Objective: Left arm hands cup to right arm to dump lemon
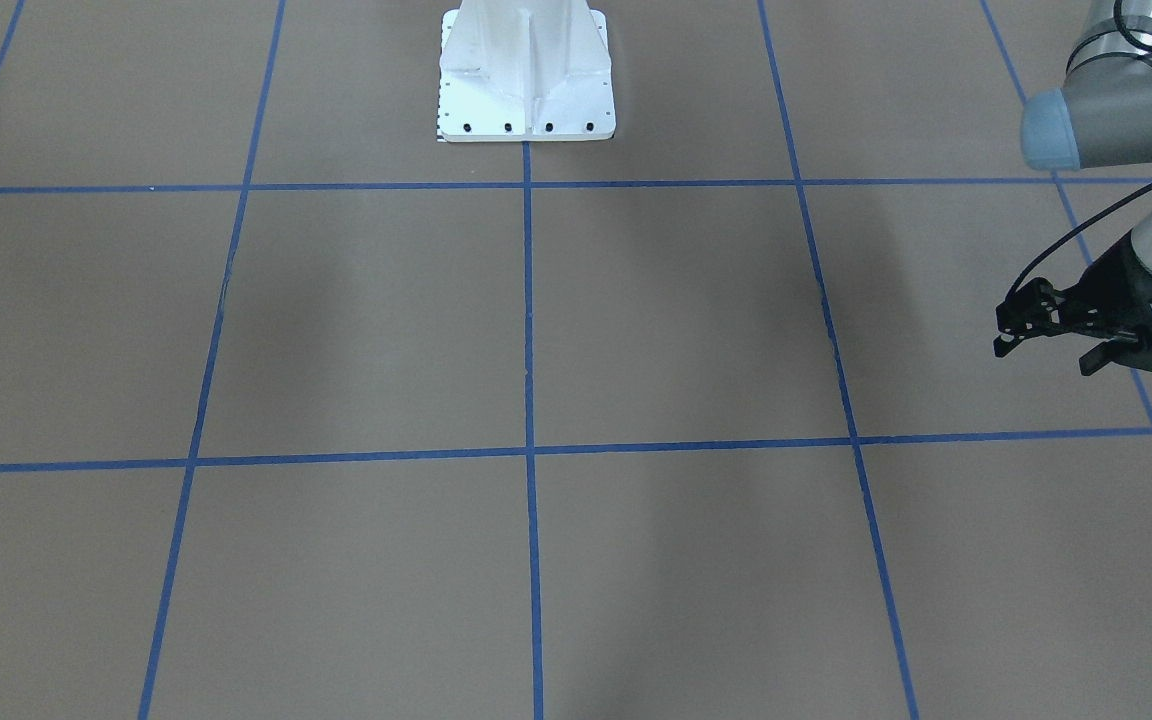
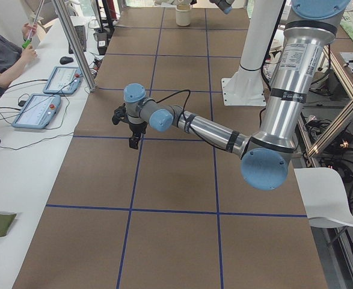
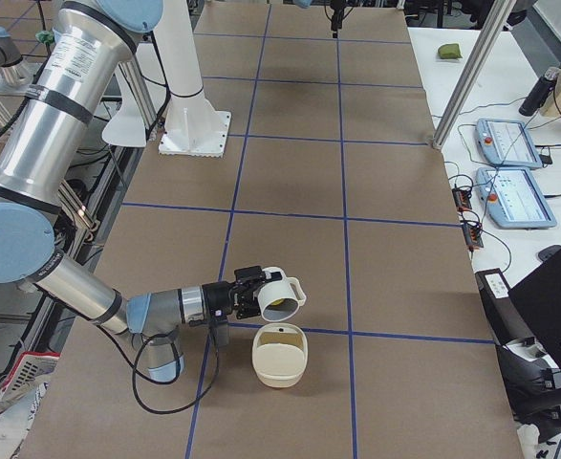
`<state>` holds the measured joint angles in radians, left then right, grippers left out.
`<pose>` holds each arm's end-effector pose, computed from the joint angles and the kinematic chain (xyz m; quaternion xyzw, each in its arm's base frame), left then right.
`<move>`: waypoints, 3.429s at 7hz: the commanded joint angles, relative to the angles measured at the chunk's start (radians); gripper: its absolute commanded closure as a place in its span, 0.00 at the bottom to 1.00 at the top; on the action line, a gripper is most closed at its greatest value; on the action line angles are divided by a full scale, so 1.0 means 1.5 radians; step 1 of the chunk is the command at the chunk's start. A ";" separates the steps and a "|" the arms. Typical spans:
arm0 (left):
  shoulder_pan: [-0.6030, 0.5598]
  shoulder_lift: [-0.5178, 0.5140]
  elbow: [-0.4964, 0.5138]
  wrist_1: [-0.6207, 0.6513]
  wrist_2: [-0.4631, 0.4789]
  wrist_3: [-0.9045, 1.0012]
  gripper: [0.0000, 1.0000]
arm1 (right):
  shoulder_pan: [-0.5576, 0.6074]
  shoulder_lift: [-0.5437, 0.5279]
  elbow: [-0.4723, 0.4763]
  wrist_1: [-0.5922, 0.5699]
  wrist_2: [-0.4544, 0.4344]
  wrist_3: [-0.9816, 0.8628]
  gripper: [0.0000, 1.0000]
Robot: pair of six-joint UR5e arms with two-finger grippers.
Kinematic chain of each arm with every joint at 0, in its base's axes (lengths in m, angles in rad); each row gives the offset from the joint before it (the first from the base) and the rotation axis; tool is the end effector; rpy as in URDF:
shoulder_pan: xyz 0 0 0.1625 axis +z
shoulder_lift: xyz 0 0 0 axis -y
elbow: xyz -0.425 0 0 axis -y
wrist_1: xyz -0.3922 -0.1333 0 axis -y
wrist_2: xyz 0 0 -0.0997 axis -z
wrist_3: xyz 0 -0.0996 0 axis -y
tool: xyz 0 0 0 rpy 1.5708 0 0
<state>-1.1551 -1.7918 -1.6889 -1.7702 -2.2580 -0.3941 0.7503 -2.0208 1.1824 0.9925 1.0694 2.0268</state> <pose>0.1733 -0.5663 0.4617 0.1023 0.3971 0.0994 0.9066 0.0150 -0.2337 0.7249 0.2675 -0.7041 0.5127 0.4122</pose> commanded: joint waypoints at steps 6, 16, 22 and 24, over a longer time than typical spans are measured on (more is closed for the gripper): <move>-0.004 0.002 -0.016 0.001 0.000 0.000 0.00 | 0.075 0.041 -0.018 0.046 0.019 0.443 0.78; -0.005 0.006 -0.025 0.001 -0.001 0.000 0.00 | 0.157 0.039 -0.019 0.049 0.023 0.562 0.78; -0.004 0.007 -0.036 0.023 -0.006 0.000 0.00 | 0.157 0.042 0.033 0.037 0.152 -0.106 0.79; -0.004 0.007 -0.035 0.025 -0.015 0.000 0.00 | 0.167 0.040 0.093 -0.061 0.258 -0.310 0.79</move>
<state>-1.1615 -1.7808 -1.7412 -1.7364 -2.2706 -0.3942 0.9896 -1.9580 1.2636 0.9913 1.3548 1.7559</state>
